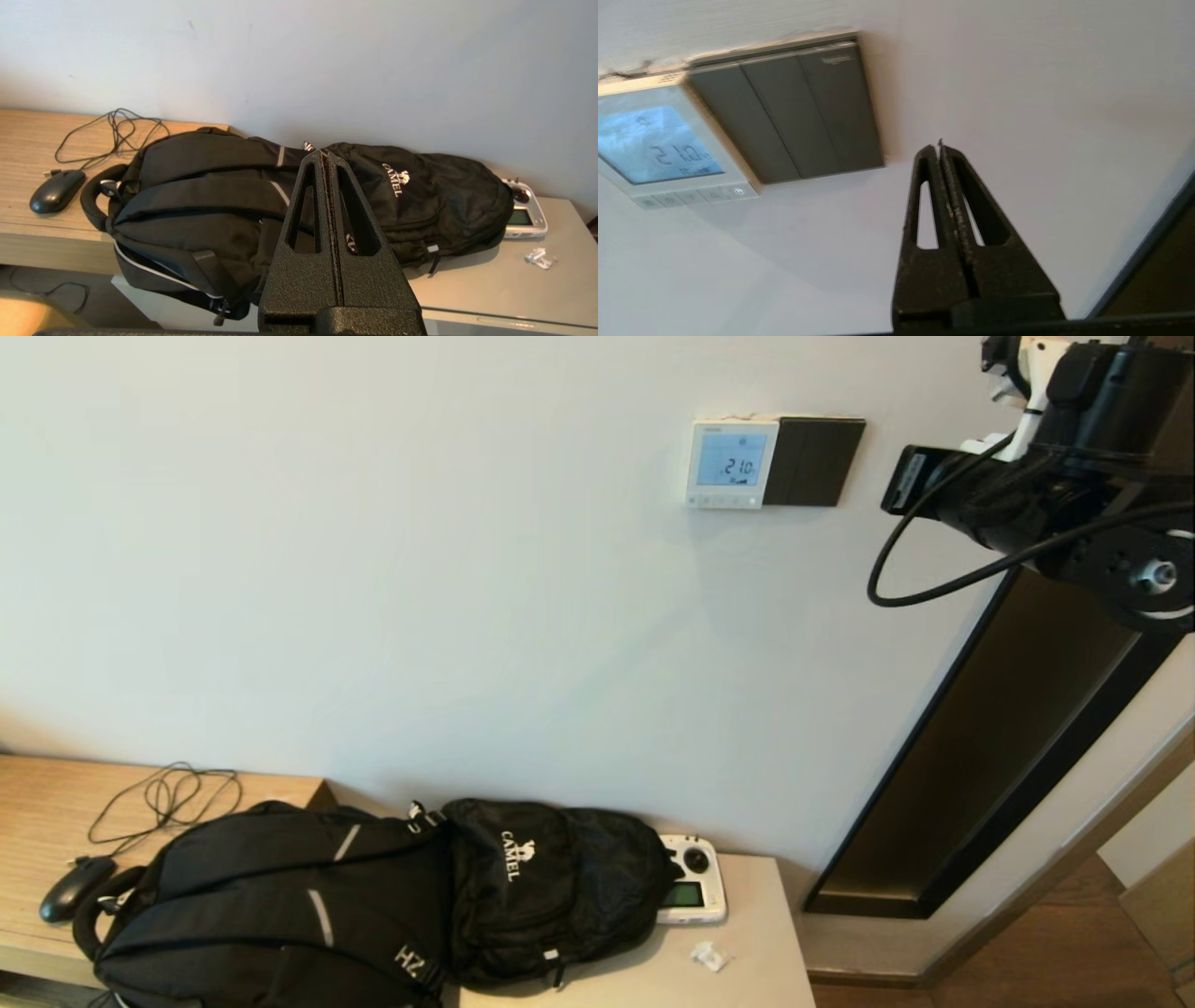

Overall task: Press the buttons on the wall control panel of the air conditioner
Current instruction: Turn off the central air conditioner

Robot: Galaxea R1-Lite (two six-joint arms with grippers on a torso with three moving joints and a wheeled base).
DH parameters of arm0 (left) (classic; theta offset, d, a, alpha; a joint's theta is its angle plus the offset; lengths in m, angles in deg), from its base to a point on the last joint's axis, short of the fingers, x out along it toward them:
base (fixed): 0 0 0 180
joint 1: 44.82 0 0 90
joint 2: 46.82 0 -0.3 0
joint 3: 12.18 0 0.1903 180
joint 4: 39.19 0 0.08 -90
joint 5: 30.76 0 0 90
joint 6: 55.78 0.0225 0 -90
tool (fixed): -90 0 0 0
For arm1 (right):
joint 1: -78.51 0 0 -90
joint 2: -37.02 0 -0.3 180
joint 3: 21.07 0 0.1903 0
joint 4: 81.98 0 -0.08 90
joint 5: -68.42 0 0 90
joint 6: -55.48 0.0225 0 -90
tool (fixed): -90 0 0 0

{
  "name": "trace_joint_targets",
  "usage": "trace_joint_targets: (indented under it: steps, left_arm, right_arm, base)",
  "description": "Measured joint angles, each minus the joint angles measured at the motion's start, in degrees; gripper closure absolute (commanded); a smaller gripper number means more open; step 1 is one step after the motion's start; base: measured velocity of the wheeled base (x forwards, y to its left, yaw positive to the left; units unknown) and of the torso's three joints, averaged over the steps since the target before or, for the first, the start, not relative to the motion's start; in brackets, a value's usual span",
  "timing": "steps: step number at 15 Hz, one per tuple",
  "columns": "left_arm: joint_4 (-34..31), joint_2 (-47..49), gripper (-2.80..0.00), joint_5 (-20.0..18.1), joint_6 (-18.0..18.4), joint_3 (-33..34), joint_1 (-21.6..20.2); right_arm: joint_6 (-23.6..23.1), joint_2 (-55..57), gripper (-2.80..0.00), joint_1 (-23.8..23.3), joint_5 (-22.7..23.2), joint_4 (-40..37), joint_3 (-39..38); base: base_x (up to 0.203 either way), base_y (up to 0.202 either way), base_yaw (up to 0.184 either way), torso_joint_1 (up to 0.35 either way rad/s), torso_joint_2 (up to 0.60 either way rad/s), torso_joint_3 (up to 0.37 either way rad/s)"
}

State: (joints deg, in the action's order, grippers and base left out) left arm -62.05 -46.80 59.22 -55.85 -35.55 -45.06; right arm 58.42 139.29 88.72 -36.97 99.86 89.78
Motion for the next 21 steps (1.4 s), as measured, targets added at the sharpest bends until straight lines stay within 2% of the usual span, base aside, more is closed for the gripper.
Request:
trace_joint_targets:
  steps: [3,11,17,21]
  left_arm:
    - [0.0,0.0,0.0,0.0,0.0,0.0,0.0]
    - [0.0,0.0,0.0,0.0,0.0,0.0,0.0]
    - [0.0,0.0,0.0,0.0,0.0,0.0,0.0]
    - [0.0,0.0,0.0,0.0,0.0,0.0,0.0]
  right_arm:
    - [-0.3,3.3,0.0,2.2,-2.4,1.4,3.8]
    - [-0.7,10.9,0.0,8.1,-4.9,1.4,12.6]
    - [-4.0,14.4,0.0,11.5,-7.0,4.2,14.6]
    - [-4.2,15.6,0.0,12.2,-7.1,4.5,14.2]
  base:
    - [0.0,0.0,0.0,0.0,0.0,0.0]
    - [0.0,0.0,0.0,0.0,0.0,0.0]
    - [0.0,0.0,0.0,0.0,0.0,0.0]
    - [0.0,0.0,0.0,0.0,0.0,0.0]
